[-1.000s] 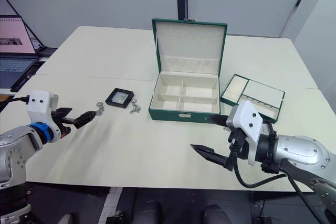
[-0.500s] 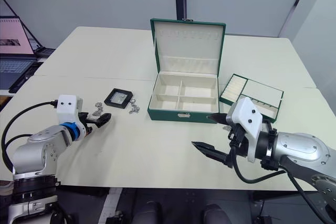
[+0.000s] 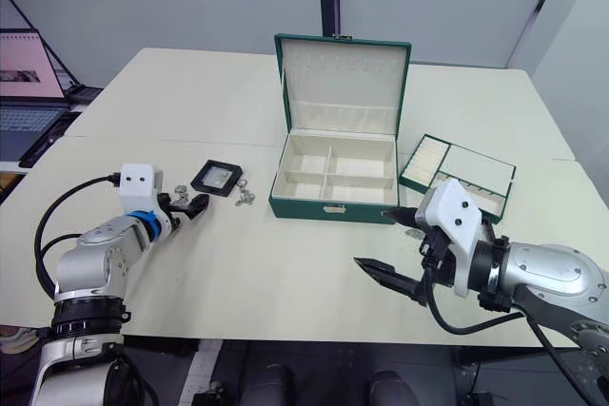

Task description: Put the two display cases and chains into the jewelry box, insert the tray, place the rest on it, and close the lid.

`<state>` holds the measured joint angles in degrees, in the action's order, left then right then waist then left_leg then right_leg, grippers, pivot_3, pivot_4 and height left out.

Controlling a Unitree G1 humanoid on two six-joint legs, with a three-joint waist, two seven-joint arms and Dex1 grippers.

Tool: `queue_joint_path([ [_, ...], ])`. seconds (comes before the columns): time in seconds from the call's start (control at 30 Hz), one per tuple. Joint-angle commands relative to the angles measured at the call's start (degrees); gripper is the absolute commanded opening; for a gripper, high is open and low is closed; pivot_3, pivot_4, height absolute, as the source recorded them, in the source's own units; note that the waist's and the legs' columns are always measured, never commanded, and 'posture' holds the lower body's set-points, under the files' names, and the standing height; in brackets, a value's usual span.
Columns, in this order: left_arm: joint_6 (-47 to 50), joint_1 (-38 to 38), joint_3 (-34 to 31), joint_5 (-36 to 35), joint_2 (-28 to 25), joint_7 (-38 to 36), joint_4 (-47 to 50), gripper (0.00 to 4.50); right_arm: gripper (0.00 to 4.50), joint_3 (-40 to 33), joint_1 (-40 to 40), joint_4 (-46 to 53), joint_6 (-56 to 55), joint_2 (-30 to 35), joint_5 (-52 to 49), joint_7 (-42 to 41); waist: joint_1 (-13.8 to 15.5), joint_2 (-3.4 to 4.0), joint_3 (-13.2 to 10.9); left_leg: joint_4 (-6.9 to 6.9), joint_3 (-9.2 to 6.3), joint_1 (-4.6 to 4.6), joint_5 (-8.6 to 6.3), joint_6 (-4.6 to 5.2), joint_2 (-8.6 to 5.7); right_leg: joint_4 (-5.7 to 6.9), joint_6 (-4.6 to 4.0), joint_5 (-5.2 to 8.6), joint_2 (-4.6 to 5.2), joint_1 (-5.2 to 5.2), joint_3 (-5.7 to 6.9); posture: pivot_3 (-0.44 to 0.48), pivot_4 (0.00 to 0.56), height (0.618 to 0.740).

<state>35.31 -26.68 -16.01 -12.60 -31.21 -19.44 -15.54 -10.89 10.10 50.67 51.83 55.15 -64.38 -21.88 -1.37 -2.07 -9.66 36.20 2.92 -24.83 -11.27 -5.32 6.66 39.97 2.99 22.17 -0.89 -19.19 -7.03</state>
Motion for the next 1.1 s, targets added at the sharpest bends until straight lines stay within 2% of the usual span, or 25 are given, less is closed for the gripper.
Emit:
queue_joint_path([
  [0.03, -0.8, -0.1, 0.9, 0.8, -0.1, 0.0, -1.1, 4.5, 4.45, -2.4, -0.4, 1.8, -1.2, 0.7, -1.0, 0.3, 0.0, 0.01, 0.0, 0.0, 0.0, 0.0, 0.0, 0.0, 0.0, 0.0, 0.0, 0.0, 0.0, 0.0, 0.0, 0.0, 0.15, 0.74],
  [0.1, -1.0, -0.3, 1.0, 0.7, -0.2, -0.2, -1.6, 4.5, 4.45, -2.7, -0.9, 2.0, -1.2, 0.6, -1.0, 0.2, 0.0, 0.0, 0.0, 0.0, -0.01, 0.01, 0.0, 0.0, 0.0, 0.0, 0.0, 0.0, 0.0, 0.01, 0.01, 0.0, 0.15, 0.74],
  [0.2, -0.6, -0.7, 1.1, 0.4, -0.1, -0.4, -2.1, 3.87, 4.5, -2.9, -1.5, 2.2, -1.3, 0.5, -0.9, 0.3, 0.0, 0.0, 0.0, 0.0, 0.0, 0.01, 0.0, 0.0, -0.01, 0.0, 0.0, 0.0, 0.0, 0.02, 0.01, 0.0, 0.15, 0.74],
  [0.6, 0.2, 0.2, 0.2, 0.1, -0.2, 0.9, -2.1, 0.14, 4.5, -3.5, -3.5, 2.9, -1.9, 0.5, -0.8, 0.4, -0.1, 0.04, 0.0, 0.0, 0.0, 0.03, 0.0, -0.01, 0.0, 0.0, 0.0, 0.0, -0.01, 0.03, 0.0, 0.0, 0.15, 0.74],
  [0.63, 0.3, 0.4, 0.1, 0.1, -0.2, 0.9, -1.9, 0.01, 4.5, -3.5, -3.6, 2.9, -2.0, 0.5, -0.8, 0.3, -0.1, 0.05, 0.0, 0.0, 0.0, 0.03, 0.0, -0.01, 0.0, 0.0, 0.0, 0.0, -0.01, 0.03, 0.0, 0.0, 0.15, 0.74],
  [0.93, 0.4, 2.2, -0.1, 0.6, -0.6, 2.0, 0.6, 0.01, 4.5, -3.5, -4.3, 2.7, -2.8, 0.8, -0.1, -0.5, -0.3, 0.06, 0.1, -0.01, 0.01, 0.05, 0.0, 0.0, 0.0, 0.0, 0.0, 0.0, -0.01, 0.03, -0.02, 0.0, 0.15, 0.74],
  [1.1, 1.4, 3.3, -1.3, 0.2, -2.3, 2.5, 6.2, 0.01, 4.5, -4.2, -4.8, 2.4, -2.9, 1.1, 0.1, -1.3, -0.3, 0.05, 0.0, -0.01, 0.0, 0.05, 0.0, -0.01, 0.01, 0.0, 0.0, 0.0, -0.02, 0.03, -0.02, 0.0, 0.15, 0.74],
])
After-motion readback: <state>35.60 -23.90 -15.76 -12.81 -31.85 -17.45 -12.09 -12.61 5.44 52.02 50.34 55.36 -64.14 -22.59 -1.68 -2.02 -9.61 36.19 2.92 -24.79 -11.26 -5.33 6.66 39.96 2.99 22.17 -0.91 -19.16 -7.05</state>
